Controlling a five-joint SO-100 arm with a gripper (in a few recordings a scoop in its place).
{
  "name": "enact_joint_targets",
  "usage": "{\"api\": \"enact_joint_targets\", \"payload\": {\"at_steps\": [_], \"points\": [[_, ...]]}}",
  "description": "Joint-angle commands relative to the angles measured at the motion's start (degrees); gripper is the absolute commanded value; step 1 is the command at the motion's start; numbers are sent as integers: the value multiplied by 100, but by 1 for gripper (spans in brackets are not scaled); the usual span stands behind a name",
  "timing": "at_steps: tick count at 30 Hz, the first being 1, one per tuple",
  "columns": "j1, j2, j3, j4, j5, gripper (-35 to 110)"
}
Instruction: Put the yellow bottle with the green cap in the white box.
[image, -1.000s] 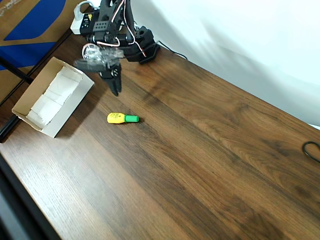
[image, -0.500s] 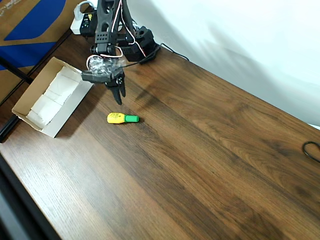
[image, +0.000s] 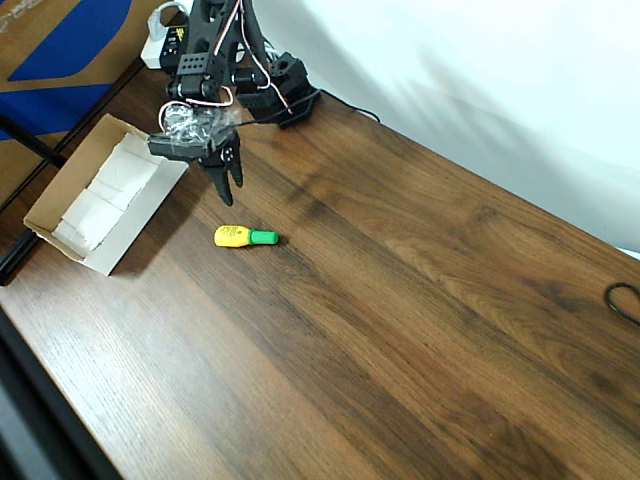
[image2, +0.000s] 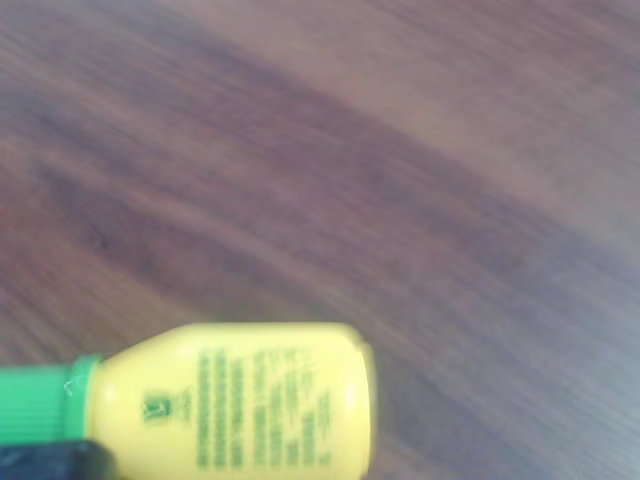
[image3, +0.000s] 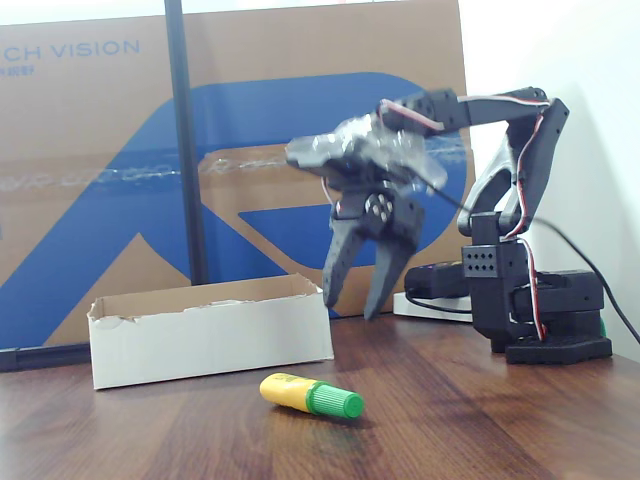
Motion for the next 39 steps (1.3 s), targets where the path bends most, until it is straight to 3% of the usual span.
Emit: {"api": "enact_joint_targets", "payload": {"at_steps": [1, 11, 21, 39], "points": [[18, -167, -580, 237, 70, 22], [53, -1784, -1723, 949, 422, 22], [-448, -2101, -1925, 1626, 686, 21], [-466, -3718, -3753, 1521, 545, 21]]}}
